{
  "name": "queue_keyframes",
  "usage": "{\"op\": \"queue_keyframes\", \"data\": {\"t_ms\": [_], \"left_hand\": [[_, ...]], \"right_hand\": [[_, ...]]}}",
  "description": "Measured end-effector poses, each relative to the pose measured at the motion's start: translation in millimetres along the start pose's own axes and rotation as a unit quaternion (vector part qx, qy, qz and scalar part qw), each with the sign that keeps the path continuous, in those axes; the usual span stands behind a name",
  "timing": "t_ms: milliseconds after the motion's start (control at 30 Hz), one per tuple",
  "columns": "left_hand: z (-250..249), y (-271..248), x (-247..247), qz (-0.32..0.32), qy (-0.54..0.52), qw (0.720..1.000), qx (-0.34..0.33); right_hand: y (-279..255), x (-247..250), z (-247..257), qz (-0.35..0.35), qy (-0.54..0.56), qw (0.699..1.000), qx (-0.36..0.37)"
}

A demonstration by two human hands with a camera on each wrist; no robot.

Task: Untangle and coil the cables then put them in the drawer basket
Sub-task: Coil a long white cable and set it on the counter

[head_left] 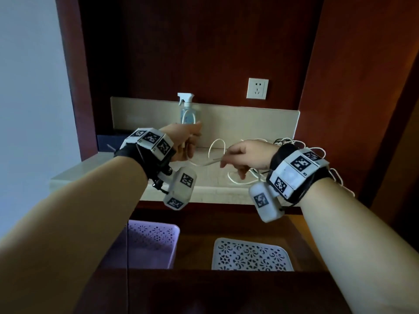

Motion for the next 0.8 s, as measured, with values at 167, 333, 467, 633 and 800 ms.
{"op": "queue_keyframes", "data": {"t_ms": [167,333,467,633,800], "left_hand": [[10.9,-1.9,34.2,0.016,0.028,0.999,0.033],[11.2,-18.9,20.9,0.08,0.04,0.996,-0.019],[23.6,-33.9,2.4,0.147,0.046,0.988,-0.025],[26.0,-54.3,-12.8,0.181,0.058,0.97,-0.148],[41.1,-77.4,-10.7,0.169,-0.015,0.963,-0.209]], "right_hand": [[-8.5,11.6,44.4,-0.13,-0.183,0.974,0.012],[-30.3,16.7,71.1,-0.277,-0.142,0.95,0.014],[-47.8,12.9,66.4,-0.323,-0.116,0.939,-0.021],[-69.0,-6.7,57.5,-0.339,-0.052,0.939,-0.015],[-83.1,-14.2,46.3,-0.327,-0.044,0.944,0.011]]}}
Point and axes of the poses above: each hand's wrist, its own y-axis towards the middle knuckle, its own x-axis out of the back of the hand, z = x × y, the point moved 9 cm from there along y, towards the middle knuckle, and after that the axes turned 15 degrees about -y, right-handed, at the moved point
